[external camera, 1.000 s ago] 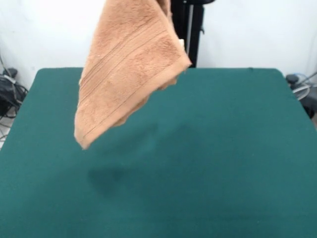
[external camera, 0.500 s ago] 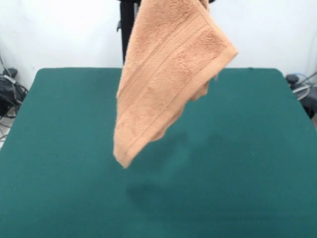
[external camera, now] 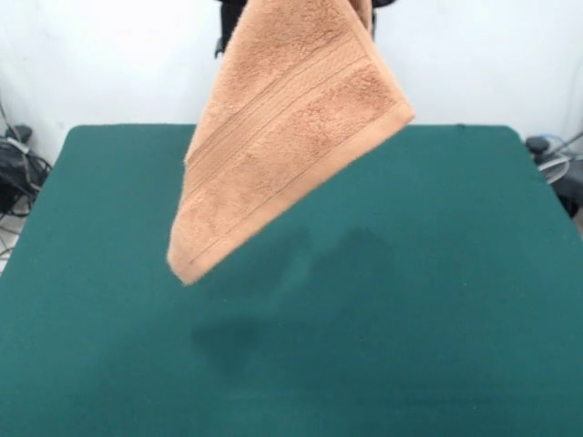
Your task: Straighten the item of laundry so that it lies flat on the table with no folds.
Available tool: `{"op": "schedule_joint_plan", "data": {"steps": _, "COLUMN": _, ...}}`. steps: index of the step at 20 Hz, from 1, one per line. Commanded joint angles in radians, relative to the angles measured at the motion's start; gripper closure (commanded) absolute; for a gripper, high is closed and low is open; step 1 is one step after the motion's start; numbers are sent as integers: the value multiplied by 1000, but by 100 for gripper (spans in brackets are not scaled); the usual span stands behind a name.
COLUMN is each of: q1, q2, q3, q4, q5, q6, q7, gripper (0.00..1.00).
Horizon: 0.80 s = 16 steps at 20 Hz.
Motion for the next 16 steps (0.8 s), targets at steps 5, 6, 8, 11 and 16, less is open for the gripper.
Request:
{"op": "schedule_joint_plan", "data": {"steps": 5, "q1": -30, "q2": 51, "q3": 81, "q4": 23, "q5": 36, "q6": -13, "q7": 29, "gripper": 100}}
{"op": "schedule_joint_plan", "data": {"steps": 6, "q1": -31, "q2": 50, "q3": 81, "q4": 24, "q5": 37, "q6": -12, "q7": 27, "gripper": 100}}
{"op": "schedule_joint_plan", "data": {"steps": 8, "q1": -32, "q2": 47, "q3": 82, "q4": 29, "q5": 37, "q6": -13, "q7": 22, "gripper": 100}}
{"op": "schedule_joint_plan", "data": {"steps": 11, "q1": -32, "q2": 43, "q3": 77, "q4": 36, "q5": 43, "q6": -15, "q7": 33, "gripper": 0}}
{"op": "schedule_joint_plan", "data": {"steps": 16, "q1": -22, "q2": 34, "q3": 67, "q4": 45, "q5": 55, "q6": -19, "q7": 69, "gripper": 0}}
